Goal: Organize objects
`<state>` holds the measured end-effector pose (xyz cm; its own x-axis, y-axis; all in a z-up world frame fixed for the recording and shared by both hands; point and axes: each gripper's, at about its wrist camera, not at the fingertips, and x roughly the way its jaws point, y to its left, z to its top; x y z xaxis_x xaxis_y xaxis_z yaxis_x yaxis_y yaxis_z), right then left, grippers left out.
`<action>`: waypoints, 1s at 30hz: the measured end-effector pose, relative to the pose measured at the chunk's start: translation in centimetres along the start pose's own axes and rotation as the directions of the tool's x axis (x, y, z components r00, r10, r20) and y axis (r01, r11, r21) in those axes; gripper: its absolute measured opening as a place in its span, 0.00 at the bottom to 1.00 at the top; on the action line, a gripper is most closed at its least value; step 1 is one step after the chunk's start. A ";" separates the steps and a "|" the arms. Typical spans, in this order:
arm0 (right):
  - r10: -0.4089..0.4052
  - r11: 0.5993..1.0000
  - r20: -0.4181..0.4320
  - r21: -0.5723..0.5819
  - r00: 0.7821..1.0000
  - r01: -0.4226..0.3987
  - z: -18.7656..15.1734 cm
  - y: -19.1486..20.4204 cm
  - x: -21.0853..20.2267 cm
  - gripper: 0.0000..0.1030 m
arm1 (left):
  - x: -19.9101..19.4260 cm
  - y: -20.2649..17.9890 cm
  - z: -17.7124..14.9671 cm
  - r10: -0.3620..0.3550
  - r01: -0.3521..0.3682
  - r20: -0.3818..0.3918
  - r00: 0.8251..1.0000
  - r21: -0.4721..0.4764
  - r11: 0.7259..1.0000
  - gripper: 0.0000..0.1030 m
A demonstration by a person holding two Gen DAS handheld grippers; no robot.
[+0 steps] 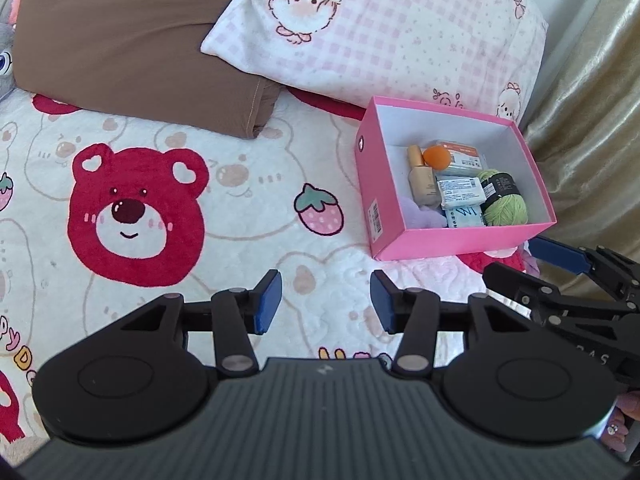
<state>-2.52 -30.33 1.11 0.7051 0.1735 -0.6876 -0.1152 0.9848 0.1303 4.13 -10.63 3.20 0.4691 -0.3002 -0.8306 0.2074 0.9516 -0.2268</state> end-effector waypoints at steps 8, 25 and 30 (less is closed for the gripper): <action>-0.086 0.996 -0.033 -0.003 0.996 0.086 0.0 -0.2 0.1 0.77 | 0.6 0.4 0.0 0.071 -0.071 -0.001 0.997 0.034 0.997 0.49; -0.178 0.982 -0.106 0.040 0.978 0.183 0.0 -1.0 1.1 0.93 | 0.8 2.6 -0.7 0.162 -0.162 -0.013 0.987 -0.003 0.987 0.84; -0.197 0.979 -0.131 0.023 0.972 0.202 -0.2 -0.6 1.4 0.94 | 0.6 2.9 -0.7 0.178 -0.178 -0.014 0.984 -0.001 0.984 0.92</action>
<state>-1.60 -30.65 -0.08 0.6163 -0.0237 -0.7872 0.0456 0.9989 0.0056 4.37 -8.01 1.70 0.4868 -0.1256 -0.8645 0.1199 0.9899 -0.0763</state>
